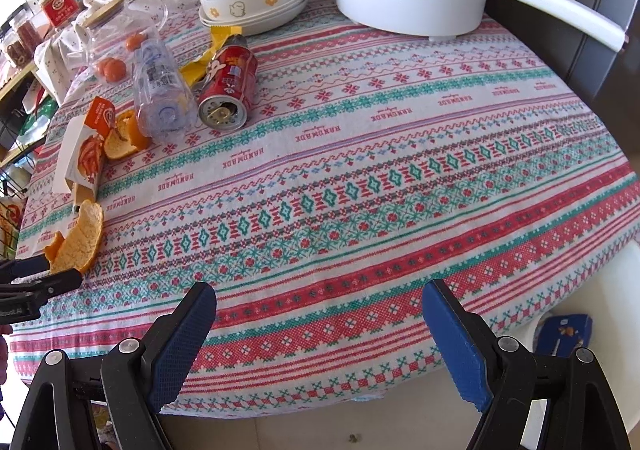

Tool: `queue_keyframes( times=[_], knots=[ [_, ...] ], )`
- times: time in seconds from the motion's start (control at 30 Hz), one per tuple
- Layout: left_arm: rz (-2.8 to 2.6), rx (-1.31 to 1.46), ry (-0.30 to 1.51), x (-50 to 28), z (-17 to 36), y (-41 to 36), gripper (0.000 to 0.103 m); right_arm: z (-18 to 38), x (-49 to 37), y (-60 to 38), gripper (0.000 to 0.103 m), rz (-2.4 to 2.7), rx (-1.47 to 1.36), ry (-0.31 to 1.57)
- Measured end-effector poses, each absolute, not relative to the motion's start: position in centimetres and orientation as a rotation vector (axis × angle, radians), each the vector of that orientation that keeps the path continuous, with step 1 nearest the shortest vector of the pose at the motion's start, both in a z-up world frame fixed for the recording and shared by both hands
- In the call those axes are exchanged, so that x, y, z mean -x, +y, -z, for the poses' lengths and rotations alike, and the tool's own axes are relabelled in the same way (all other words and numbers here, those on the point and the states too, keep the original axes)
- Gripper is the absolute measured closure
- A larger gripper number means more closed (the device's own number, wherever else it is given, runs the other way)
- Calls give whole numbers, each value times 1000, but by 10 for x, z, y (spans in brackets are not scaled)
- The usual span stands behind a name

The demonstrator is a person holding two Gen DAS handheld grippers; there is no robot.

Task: Collect trash
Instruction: 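Grasp the large orange peel on the table with the left tool, then reach the right tool to the small orange peel and grasp it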

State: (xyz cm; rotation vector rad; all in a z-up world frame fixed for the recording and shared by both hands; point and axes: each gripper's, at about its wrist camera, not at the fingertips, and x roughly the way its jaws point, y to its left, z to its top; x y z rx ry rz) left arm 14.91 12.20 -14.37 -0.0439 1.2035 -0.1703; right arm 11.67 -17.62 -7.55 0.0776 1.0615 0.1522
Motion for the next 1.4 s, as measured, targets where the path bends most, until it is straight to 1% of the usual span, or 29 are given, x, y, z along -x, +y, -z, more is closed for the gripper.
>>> queue_keyframes(
  times=[0.03, 0.07, 0.1, 0.13, 0.17, 0.2, 0.23, 0.3, 0.37, 0.6, 0.93, 1.2, 1.4],
  knots=[
    [170, 41, 1202, -149, 143, 120, 28, 76, -117, -176, 15, -152, -74, 1061],
    [170, 38, 1200, -148, 143, 118, 35, 76, -116, -176, 15, -150, -72, 1061],
    [174, 41, 1201, -148, 142, 117, 43, 76, -117, -176, 15, -149, -71, 1062],
    [181, 49, 1201, -148, 141, 116, 48, 76, -117, -177, 15, -148, -72, 1063],
    [188, 61, 1202, -148, 141, 115, 60, 77, -117, -178, 15, -148, -73, 1064],
    [192, 74, 1204, -148, 141, 115, 67, 77, -117, -178, 15, -147, -73, 1065],
    [191, 86, 1205, -149, 141, 116, 70, 77, -117, -179, 15, -147, -73, 1066],
    [189, 98, 1200, -149, 140, 116, 85, 78, -117, -179, 15, -148, -72, 1066],
    [178, 92, 1184, -149, 137, 116, 89, 78, -117, -179, 15, -149, -70, 1068],
    [180, 120, 1144, -144, 122, 123, 91, 79, -117, -180, 15, -148, -56, 1068],
    [224, 138, 1036, -115, 80, 135, 92, 78, -120, -172, 15, -158, -38, 1059],
    [154, 136, 986, -110, 60, 155, 92, 82, -131, -145, 15, -201, -30, 1055],
    [111, 154, 970, -112, 55, 172, 92, 90, -148, -114, 15, -247, -23, 1047]
  ],
)
